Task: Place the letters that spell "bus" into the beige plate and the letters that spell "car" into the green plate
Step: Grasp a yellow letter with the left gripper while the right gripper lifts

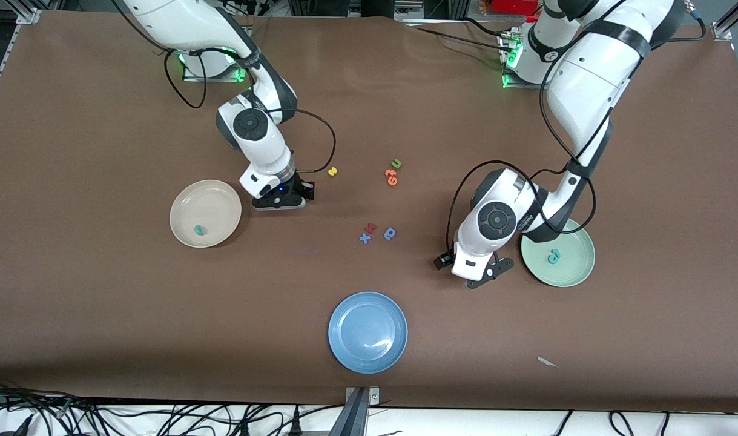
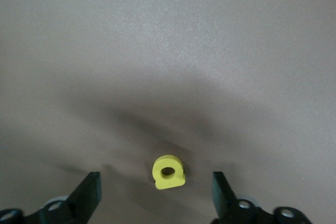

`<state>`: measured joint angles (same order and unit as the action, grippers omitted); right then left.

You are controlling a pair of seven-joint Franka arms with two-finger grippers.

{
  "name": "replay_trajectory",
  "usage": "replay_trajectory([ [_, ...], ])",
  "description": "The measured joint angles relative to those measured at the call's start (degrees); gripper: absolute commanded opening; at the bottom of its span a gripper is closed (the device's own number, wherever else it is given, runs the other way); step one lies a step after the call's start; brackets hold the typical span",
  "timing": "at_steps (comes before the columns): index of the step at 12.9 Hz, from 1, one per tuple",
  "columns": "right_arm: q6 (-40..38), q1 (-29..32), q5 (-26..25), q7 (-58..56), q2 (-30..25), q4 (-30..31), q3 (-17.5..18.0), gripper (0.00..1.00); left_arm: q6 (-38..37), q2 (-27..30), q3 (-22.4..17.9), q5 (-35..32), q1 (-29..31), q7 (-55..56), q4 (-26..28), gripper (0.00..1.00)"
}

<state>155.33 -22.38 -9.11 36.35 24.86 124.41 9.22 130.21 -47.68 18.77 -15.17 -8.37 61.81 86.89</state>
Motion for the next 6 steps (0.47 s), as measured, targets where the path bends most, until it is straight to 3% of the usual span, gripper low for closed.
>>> replay_trajectory([
  [6,-11.01,10.17,-0.04,-14.02,-10.17,0.9,-0.32,0.07,0.0,-0.82,-0.16,0.0,-0.21,2.86,-0.41,0.46],
])
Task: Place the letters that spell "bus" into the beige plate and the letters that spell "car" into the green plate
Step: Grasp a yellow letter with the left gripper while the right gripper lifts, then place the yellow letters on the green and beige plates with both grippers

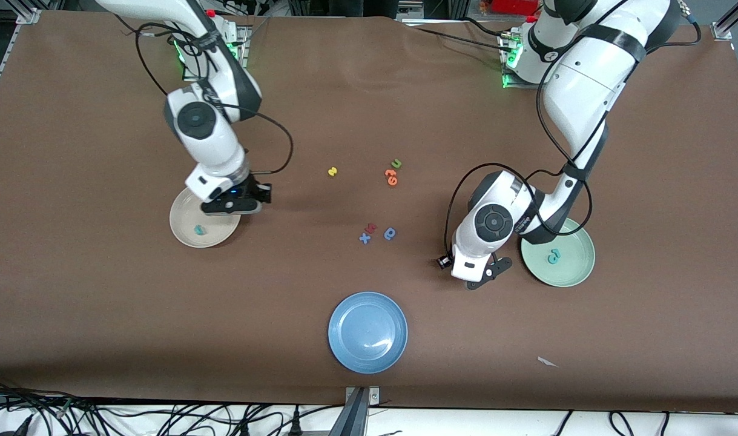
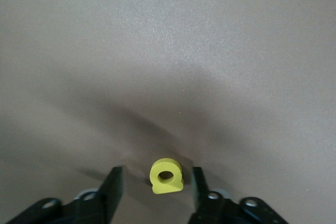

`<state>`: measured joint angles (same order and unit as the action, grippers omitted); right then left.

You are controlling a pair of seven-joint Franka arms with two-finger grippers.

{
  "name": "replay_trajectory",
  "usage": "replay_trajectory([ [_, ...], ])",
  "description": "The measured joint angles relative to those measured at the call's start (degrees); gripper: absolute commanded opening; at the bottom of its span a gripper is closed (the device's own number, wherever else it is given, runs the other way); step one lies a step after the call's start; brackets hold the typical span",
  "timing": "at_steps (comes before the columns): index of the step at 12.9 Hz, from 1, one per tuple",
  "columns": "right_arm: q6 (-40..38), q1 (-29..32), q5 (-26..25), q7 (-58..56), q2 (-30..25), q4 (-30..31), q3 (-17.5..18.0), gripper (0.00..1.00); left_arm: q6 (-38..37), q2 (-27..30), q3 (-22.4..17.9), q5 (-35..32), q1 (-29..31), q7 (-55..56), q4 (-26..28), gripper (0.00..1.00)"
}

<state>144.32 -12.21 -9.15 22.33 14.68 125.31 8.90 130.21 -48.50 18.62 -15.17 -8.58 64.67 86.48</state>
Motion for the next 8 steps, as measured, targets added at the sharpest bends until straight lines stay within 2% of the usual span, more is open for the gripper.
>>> replay_trajectory([
  [2,-0.26,6.53,0.0,-9.57,-0.81,1.02,-0.13,0.07,0.0,-0.06,0.0,0.0,-0.03,0.9,-0.03,0.38],
  [4,-0.29,12.28,0.0,-16.1,-0.59,1.66,-0.21,0.12,0.0,-0.19,0.0,0.0,-0.09,1.55,-0.04,0.32],
  [6,-0.29,14.31,0.01,-17.25,0.13,2.2,-0.21,0.14,0.03,-0.25,0.0,0.0,-0.14,1.92,-0.22,0.25],
  [8,-0.29,14.15,0.18,-17.11,1.04,2.32,0.28,0.22,0.03,-0.29,0.0,0.0,-0.18,2.38,-0.28,0.18],
])
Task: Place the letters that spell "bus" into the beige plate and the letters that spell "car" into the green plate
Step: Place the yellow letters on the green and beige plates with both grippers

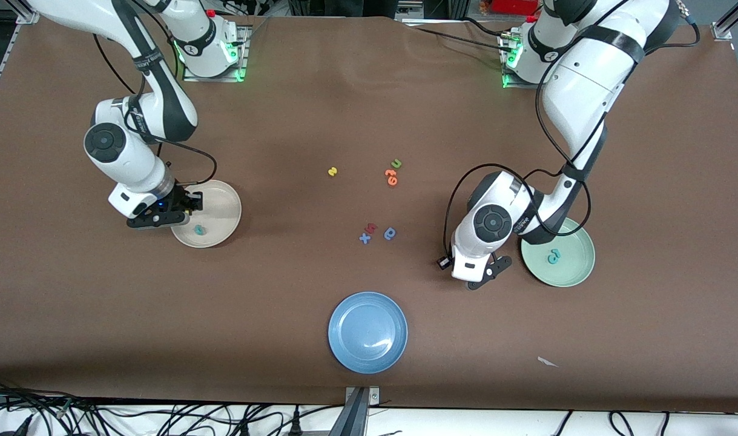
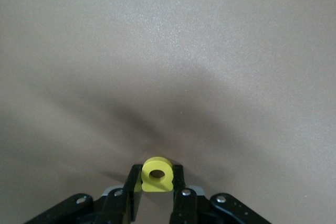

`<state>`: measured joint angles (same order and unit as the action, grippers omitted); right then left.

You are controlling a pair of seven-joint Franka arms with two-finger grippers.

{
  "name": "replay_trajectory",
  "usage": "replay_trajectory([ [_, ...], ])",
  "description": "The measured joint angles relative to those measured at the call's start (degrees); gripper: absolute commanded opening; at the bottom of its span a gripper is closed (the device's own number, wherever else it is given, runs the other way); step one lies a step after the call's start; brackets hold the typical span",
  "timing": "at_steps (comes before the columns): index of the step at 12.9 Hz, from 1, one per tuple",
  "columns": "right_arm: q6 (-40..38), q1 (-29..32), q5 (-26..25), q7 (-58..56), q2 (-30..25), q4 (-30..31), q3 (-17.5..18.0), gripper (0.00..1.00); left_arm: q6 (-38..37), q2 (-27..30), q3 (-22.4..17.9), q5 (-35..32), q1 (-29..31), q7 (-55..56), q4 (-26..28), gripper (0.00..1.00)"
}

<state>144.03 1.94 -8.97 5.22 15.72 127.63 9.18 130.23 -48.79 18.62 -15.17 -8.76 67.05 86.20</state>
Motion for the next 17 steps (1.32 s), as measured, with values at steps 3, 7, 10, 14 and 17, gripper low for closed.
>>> replay_trajectory([
  [3,0.0,-0.11,0.13,0.27,0.45,0.01,0.41,0.48,0.0,-0.01,-0.12,-0.01,0.01,0.03,-0.52,0.13],
  [7,0.0,-0.08,0.22,1.23,0.5,0.03,1.21,0.61,-8.4,1.3,-0.54,-0.07,1.81,-7.89,-4.96,0.13],
  [10,0.32,-0.65,0.26,11.17,1.46,0.03,6.26,0.7,-15.58,4.33,-0.65,-0.09,6.31,-26.32,-5.64,0.13],
  [14,2.38,-8.98,0.26,26.67,2.78,-0.31,9.1,0.83,-14.88,7.04,-0.77,-0.11,14.45,-50.67,-1.21,0.14],
  [17,5.48,-16.43,0.26,36.3,4.39,-0.43,9.23,0.83,-1.76,10.03,-0.78,-0.25,19.81,-58.83,9.4,0.99],
])
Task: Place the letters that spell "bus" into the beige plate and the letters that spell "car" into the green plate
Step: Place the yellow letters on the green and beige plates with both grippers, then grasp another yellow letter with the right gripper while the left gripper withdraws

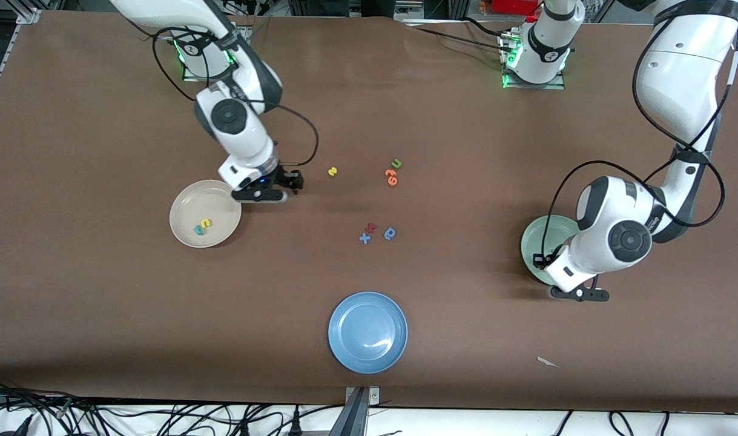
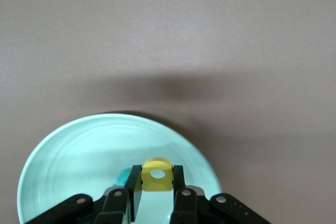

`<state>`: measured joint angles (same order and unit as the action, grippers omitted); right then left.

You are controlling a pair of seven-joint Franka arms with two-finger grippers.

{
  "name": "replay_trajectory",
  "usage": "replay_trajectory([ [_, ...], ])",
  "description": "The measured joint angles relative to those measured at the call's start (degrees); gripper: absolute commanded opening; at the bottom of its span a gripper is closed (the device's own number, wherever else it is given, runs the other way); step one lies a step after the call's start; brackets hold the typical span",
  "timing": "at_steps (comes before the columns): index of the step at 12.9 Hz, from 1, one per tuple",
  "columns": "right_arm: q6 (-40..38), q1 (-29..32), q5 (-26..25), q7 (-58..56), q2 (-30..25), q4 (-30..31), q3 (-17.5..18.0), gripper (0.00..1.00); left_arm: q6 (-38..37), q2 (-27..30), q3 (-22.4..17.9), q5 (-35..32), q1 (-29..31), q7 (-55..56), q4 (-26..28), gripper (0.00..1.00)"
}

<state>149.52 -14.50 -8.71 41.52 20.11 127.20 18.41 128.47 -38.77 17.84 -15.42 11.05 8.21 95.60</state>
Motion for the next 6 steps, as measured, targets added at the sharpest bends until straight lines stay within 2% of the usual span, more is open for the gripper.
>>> replay_trajectory([
  [2,1.03,-3.81,-0.01,5.28,1.43,-0.05,0.0,0.83,1.95,1.57,0.03,0.0,1.48,-2.49,3.43,1.0],
  [6,1.9,-7.98,-0.02,10.63,2.59,-0.21,-0.01,0.83,-2.47,4.52,0.22,0.01,1.8,-2.54,2.97,1.0],
])
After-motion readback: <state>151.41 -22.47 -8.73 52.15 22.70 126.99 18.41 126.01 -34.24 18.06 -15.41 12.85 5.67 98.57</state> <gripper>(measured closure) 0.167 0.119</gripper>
